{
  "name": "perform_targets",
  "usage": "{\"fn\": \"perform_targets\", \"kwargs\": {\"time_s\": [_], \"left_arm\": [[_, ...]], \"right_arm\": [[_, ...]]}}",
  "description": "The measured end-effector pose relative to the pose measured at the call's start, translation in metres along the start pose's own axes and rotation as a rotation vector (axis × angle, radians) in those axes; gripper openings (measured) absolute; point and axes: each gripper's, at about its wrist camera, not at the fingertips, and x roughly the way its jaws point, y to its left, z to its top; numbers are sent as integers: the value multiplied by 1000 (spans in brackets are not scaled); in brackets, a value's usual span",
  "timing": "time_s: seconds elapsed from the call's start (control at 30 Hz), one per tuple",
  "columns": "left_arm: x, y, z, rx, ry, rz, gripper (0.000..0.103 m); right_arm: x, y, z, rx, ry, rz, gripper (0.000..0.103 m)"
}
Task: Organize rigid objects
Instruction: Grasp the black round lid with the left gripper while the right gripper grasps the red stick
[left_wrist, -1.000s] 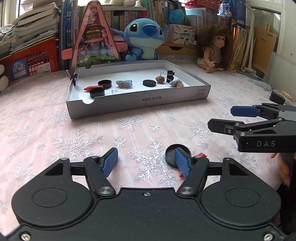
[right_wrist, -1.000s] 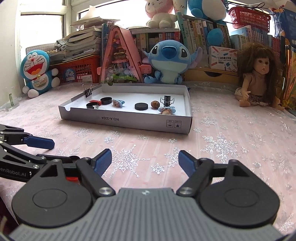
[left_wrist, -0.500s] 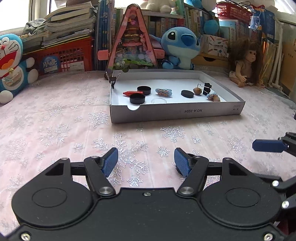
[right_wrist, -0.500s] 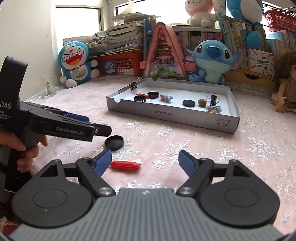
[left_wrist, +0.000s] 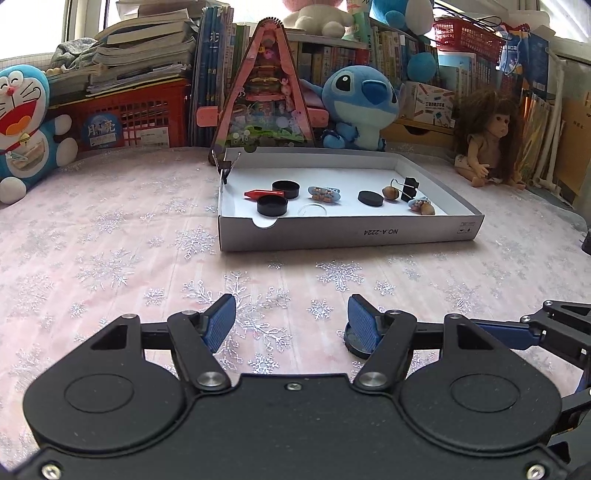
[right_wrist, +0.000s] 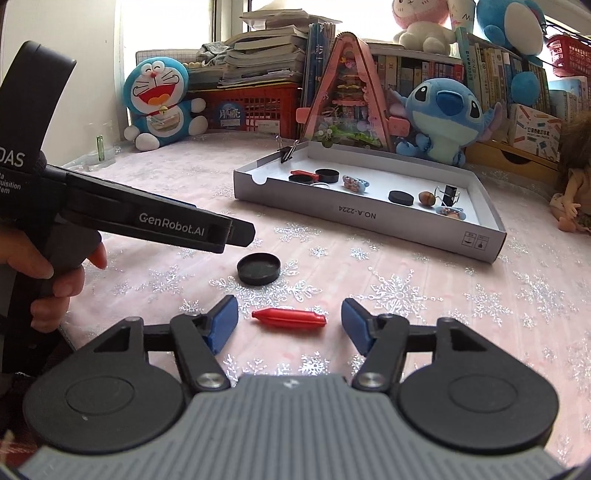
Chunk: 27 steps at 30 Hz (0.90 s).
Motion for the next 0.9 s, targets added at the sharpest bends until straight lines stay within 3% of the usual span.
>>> {"fn": "perform_targets", "kwargs": {"time_s": [0.1,0.57,0.9], "left_arm": [[0,-1,-1,2,-2,-5,65],[-14,-21,-14,65,-31,-96,66],[-1,-40,-24,110,17,-113,62]], "right_arm": [[1,0,-3,7,0,-14,50],[-4,-31,-1,84,-53,-153,50],[-7,-41,-3,116,-56,-189,50]]}}
